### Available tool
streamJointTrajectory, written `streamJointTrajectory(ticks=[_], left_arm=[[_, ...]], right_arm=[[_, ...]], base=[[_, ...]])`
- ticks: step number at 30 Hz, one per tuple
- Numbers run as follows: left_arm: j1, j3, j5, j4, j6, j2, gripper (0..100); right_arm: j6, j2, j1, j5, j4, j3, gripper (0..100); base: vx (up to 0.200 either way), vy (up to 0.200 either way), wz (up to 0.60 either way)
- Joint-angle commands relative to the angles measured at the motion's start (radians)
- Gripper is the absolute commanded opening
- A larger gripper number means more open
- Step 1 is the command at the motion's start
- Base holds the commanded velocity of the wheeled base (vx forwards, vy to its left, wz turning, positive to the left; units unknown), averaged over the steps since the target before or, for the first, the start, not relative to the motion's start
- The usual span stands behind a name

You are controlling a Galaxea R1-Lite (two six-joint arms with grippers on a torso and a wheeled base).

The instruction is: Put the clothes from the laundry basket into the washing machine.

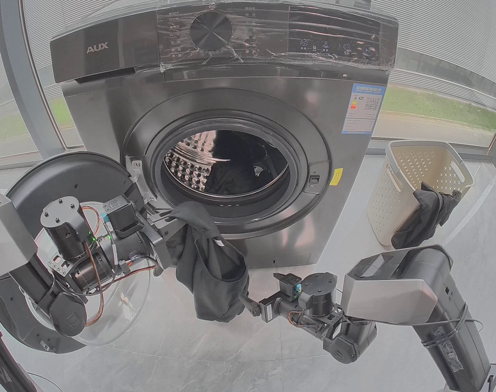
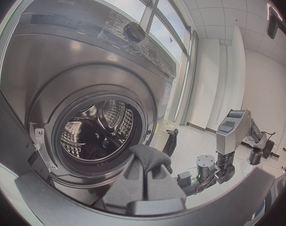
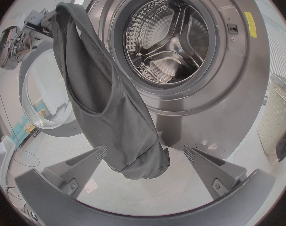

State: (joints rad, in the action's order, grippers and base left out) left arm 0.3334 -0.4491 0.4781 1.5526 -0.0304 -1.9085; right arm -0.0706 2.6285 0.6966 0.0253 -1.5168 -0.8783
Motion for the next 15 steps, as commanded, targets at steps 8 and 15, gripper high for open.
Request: streamJointTrajectory(ticks=[8, 15], left_arm=[[0.003, 0.001, 0.001, 0.003, 0.0, -0.001, 0], [0.004, 0.001, 0.001, 0.003, 0.0, -0.001, 0]], right_arm=[[0.017, 0.104, 0.009, 0.004, 0.044, -0.185, 100], [0.032, 0.11, 0.001, 0.004, 0.073, -0.272, 100]], base=[[0.0, 0.0, 0.0], [0.0, 0.0, 0.0]])
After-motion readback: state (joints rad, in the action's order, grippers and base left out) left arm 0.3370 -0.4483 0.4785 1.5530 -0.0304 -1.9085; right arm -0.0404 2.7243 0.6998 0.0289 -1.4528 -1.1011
